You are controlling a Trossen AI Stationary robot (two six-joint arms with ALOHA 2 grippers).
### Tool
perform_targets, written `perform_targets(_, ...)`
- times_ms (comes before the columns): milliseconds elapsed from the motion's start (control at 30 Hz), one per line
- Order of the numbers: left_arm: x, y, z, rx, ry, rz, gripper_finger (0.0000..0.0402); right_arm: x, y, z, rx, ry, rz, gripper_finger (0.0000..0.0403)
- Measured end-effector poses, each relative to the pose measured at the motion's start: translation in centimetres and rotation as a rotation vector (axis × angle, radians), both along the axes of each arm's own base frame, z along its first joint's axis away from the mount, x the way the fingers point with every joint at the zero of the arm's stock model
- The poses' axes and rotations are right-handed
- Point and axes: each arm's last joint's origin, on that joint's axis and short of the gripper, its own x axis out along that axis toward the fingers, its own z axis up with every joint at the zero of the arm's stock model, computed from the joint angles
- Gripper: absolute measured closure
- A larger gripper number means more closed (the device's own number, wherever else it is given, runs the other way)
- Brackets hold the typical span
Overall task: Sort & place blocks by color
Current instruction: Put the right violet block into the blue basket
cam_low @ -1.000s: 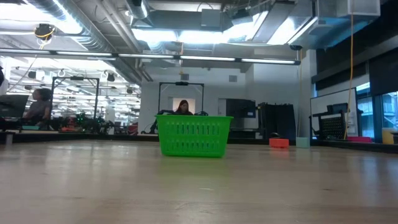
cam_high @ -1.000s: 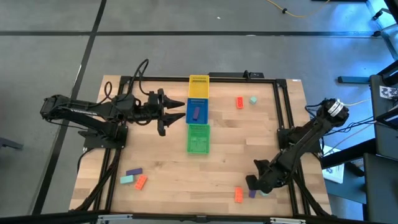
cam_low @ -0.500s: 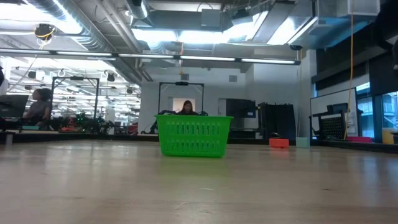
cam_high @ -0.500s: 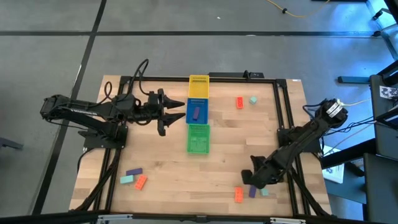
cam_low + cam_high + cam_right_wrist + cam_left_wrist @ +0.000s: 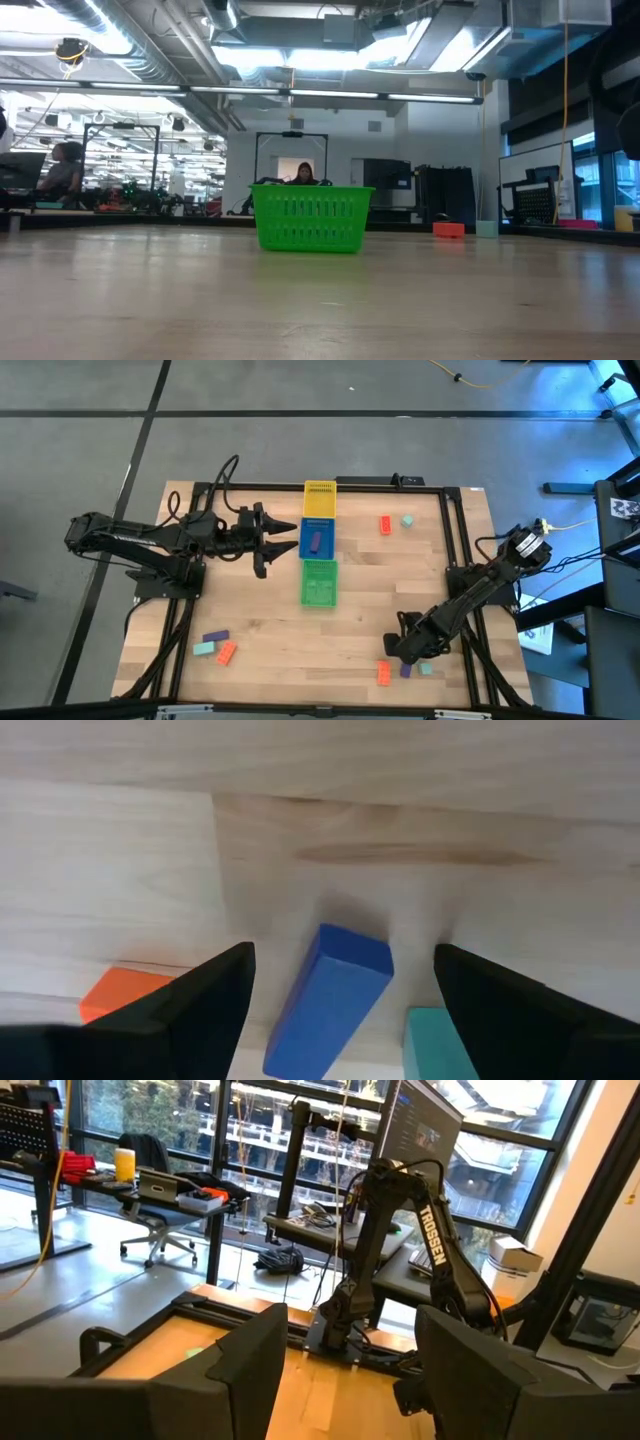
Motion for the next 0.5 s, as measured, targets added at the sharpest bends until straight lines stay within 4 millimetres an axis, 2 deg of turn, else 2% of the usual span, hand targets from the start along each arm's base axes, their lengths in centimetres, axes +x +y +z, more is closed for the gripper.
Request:
perform_targets(400, 0.0, 0.0, 0.0, 0.0, 0.0, 0.0, 0.0188, 0.02, 0.04, -0.37, -0.008, 0.02, 0.005, 0.009)
perform_targets(500, 0.0, 0.01, 0.0, 0.0, 0.0, 0.0, 0.0188, -0.01, 0.02, -0.4, -0.01, 0.023, 0.005, 0.0102)
